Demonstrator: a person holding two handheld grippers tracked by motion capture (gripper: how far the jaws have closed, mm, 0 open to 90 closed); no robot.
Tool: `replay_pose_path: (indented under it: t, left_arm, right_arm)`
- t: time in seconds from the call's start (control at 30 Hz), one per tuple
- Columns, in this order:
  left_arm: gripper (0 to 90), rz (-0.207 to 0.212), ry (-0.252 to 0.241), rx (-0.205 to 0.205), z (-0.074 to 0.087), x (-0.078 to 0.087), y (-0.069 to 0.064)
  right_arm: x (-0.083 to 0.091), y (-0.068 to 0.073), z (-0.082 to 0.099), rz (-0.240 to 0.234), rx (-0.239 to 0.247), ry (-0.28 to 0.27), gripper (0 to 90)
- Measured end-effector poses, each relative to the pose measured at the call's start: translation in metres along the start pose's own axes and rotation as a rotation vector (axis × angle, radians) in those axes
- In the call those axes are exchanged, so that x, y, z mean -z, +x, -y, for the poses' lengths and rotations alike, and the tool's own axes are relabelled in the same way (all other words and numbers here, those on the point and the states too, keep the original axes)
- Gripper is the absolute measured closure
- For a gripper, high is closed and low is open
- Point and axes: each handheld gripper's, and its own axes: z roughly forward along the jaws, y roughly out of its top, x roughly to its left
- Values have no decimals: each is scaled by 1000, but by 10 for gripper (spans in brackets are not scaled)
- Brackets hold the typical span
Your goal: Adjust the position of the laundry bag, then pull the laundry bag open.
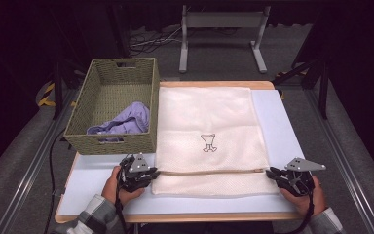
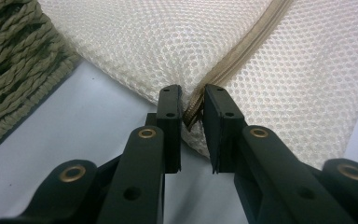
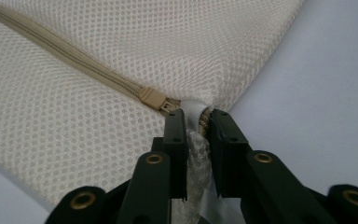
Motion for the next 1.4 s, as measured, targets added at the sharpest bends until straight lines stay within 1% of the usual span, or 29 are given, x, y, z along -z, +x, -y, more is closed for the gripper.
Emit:
replay_pose_path:
  t: [0.1,0.27,0.37,0.53,0.77,0.83,0.9,0.93,0.97,1.0,1.1,1.13,1.2,1.23,1.3,1.33,1.4]
  left_arm:
    - [775,0,0,-4,0,0,0]
    - [780,-12,7,-21,-1,0,-1]
    - [782,-8,7,-25,-1,0,-1]
    - [784,-1,10,-28,-2,0,0]
    - [784,4,9,-32,-1,1,0]
    - [784,1,9,-35,-1,1,-1]
    - [778,-8,2,-34,-1,2,-1]
    - [751,-9,-4,-28,-1,3,-1]
    - [749,-10,-9,-32,-1,3,-2]
    - [749,-13,-12,-40,-1,4,-2]
    - [762,-14,-10,-45,-1,4,-2]
    - [764,-18,-5,-51,-2,4,-2]
    - [766,-23,-5,-51,-2,3,-2]
    - [770,-32,-3,-55,-3,2,-2]
    - [774,-31,-4,-51,-3,1,-1]
    - [773,-36,-7,-41,-3,1,1]
    - [773,-44,-12,-44,-3,2,0]
  right_arm:
    - [0,-1,-1,-3,0,0,812]
    - [2,-1,-1,-11,7,-6,819]
    - [2,-2,-1,-18,1,-8,819]
    - [3,-3,-1,-25,9,-6,818]
    - [3,-3,-1,-28,-4,-1,818]
    - [3,-3,-1,-31,4,-4,818]
    - [4,-3,-2,-31,1,-6,818]
    - [4,-3,-2,-30,1,-7,818]
    - [4,-3,-2,-30,1,-7,819]
    - [4,-3,-2,-30,3,-6,820]
    - [4,-3,-2,-33,-1,-8,822]
    - [3,-3,-3,-30,5,-11,823]
    - [3,-3,-3,-30,7,-12,823]
    - [3,-3,-3,-31,6,-12,823]
    - [2,-3,-4,-33,10,-12,824]
    - [2,-3,-4,-34,10,-12,824]
    - [2,-3,-5,-37,7,-14,824]
